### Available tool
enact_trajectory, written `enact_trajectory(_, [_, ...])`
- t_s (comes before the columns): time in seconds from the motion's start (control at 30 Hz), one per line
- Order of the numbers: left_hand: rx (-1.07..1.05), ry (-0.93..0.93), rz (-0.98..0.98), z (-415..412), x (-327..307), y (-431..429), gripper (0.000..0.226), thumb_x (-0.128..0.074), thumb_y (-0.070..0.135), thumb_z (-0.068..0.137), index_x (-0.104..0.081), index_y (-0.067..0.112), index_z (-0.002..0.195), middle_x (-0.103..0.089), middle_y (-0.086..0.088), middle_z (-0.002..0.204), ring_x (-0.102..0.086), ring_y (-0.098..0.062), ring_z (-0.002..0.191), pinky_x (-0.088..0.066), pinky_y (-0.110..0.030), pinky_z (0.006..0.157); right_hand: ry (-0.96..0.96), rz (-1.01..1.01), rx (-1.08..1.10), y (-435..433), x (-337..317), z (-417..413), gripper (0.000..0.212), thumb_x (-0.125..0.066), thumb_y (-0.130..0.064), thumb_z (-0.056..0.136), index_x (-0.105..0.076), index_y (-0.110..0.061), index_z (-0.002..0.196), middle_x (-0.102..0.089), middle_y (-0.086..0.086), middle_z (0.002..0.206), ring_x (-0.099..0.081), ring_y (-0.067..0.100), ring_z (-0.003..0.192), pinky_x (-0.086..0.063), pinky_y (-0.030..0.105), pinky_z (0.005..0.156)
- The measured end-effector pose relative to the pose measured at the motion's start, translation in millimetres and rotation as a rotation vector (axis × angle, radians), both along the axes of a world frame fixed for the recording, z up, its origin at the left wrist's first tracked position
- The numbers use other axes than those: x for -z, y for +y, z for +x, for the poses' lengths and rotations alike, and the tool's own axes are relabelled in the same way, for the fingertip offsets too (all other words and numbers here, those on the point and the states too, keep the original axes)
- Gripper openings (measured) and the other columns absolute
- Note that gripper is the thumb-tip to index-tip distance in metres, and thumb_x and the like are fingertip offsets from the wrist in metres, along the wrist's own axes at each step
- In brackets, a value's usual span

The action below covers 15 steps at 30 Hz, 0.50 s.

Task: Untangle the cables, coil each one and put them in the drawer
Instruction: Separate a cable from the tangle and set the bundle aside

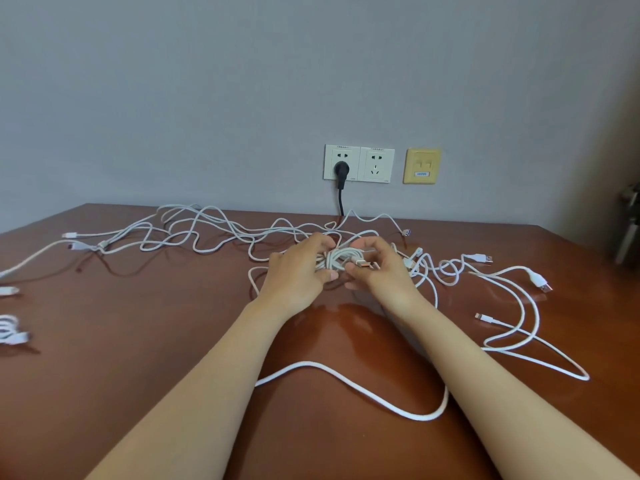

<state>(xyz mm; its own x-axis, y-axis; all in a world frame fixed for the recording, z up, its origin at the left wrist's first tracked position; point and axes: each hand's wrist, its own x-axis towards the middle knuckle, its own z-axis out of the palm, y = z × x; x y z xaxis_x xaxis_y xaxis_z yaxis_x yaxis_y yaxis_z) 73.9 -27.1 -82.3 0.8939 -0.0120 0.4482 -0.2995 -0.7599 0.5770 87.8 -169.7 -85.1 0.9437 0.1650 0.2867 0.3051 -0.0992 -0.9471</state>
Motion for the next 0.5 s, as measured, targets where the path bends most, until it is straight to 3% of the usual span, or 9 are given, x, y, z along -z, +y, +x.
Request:
enact_trajectory(0.1, [-0.003,0.013,-0.018,-2.6,-1.4,1.3,0.045,-0.068,0.021,0.083,-0.048,0.031,0.122,-0.059,0.010,0.125,-0.048,-0.014,0.123,-0.031,-0.036,0.103,-0.077,-0.180,0.084,4.7,2.5,-2.7,0.027,-0.061,-0.008,0.087,-0.051,-0.032,0.089,-0.060,0.005,0.091,-0.065,0.029,0.078,-0.054,0.043,0.077])
enact_trajectory(0.17, [-0.008,0.025,0.055,-1.8,-3.9,3.8,0.041,-0.067,0.022,0.084,-0.050,0.032,0.120,-0.059,0.010,0.125,-0.048,-0.015,0.123,-0.031,-0.037,0.102,-0.099,-0.254,0.091,8.1,4.3,-2.1,0.022,-0.063,-0.012,0.085,-0.051,-0.030,0.093,-0.063,0.010,0.099,-0.064,0.033,0.087,-0.051,0.049,0.084])
enact_trajectory(0.23, [-0.009,0.029,0.131,-0.4,-9.3,9.2,0.036,-0.067,0.022,0.083,-0.054,0.032,0.115,-0.060,0.010,0.123,-0.050,-0.016,0.121,-0.031,-0.039,0.101,-0.097,-0.269,0.091,10.8,1.9,-3.1,0.023,-0.065,-0.011,0.083,-0.051,-0.022,0.097,-0.061,0.009,0.099,-0.063,0.027,0.085,-0.051,0.043,0.083])
enact_trajectory(0.37, [0.024,0.029,0.167,-1.7,-25.4,27.4,0.036,-0.071,0.021,0.079,-0.059,0.030,0.112,-0.062,0.009,0.120,-0.052,-0.016,0.118,-0.032,-0.038,0.103,-0.162,-0.328,0.096,16.3,-7.7,-5.2,0.031,-0.072,-0.007,0.077,-0.050,-0.019,0.096,-0.052,0.002,0.088,-0.053,0.017,0.075,-0.042,0.018,0.061])
enact_trajectory(0.5, [0.040,0.040,0.140,-11.3,-42.6,52.1,0.038,-0.074,0.020,0.076,-0.061,0.030,0.110,-0.064,0.005,0.115,-0.055,-0.016,0.112,-0.036,-0.034,0.100,-0.262,-0.401,0.090,32.6,-22.6,-11.4,0.029,-0.073,-0.012,0.076,-0.052,-0.020,0.095,-0.052,-0.005,0.080,-0.051,0.013,0.069,-0.038,0.015,0.056])
